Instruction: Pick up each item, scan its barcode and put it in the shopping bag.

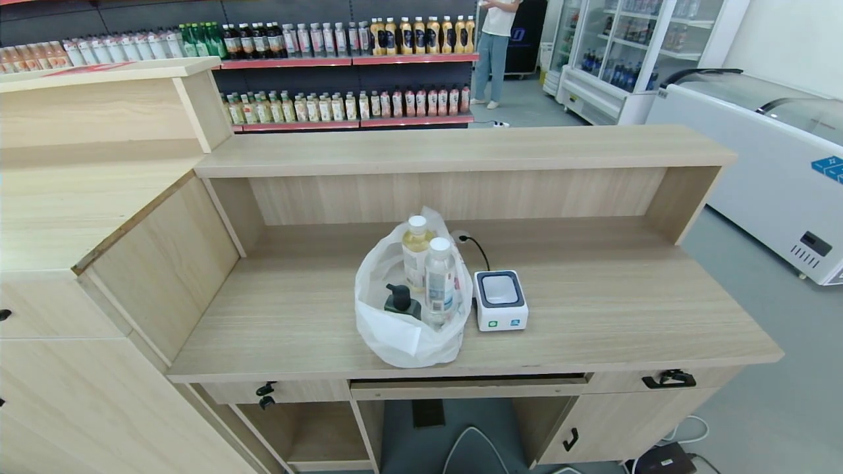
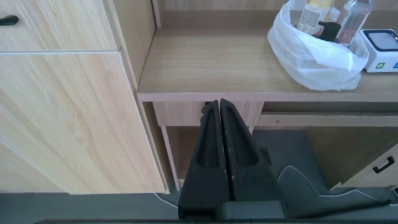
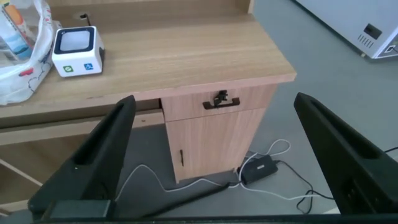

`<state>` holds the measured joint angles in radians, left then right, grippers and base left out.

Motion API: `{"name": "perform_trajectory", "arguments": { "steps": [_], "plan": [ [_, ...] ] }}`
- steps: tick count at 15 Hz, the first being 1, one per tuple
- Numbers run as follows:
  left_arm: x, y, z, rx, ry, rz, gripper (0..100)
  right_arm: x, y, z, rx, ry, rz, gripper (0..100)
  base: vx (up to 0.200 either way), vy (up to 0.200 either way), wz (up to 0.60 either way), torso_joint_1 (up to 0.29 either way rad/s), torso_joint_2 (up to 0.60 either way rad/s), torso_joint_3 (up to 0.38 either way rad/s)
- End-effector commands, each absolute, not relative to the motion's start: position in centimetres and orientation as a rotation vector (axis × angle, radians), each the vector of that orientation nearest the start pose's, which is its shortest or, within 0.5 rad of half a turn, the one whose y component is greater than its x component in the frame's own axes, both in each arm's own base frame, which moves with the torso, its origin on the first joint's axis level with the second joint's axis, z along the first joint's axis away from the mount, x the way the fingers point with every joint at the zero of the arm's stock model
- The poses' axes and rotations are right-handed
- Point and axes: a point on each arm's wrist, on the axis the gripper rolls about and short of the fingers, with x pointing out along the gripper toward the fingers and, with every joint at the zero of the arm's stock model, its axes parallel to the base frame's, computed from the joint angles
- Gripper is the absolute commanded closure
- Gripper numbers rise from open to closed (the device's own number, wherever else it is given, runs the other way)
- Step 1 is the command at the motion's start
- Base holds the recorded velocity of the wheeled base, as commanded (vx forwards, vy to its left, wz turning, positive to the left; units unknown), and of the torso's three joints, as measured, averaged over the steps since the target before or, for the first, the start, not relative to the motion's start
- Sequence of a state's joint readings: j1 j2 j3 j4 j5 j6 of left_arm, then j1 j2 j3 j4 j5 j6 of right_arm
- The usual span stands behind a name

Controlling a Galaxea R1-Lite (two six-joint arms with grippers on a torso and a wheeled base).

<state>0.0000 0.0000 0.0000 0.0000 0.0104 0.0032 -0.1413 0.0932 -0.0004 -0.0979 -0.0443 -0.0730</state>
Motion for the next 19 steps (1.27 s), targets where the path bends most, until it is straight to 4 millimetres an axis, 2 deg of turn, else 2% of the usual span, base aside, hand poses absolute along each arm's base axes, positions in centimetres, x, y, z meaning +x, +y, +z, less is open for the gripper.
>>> {"name": "perform_trajectory", "arguments": {
  "steps": [1,19],
  "plan": [
    [-2.28,0.02,7.55,0.003,0.000,0.011,100,-1.48,0.11,8.74,-0.073,0.007,-0.186,0,0.000,0.000,0.00,0.000,0.00,0.000],
    [-2.28,0.02,7.55,0.003,0.000,0.011,100,-1.48,0.11,8.74,-0.075,0.007,-0.186,0,0.000,0.000,0.00,0.000,0.00,0.000]
  ]
}}
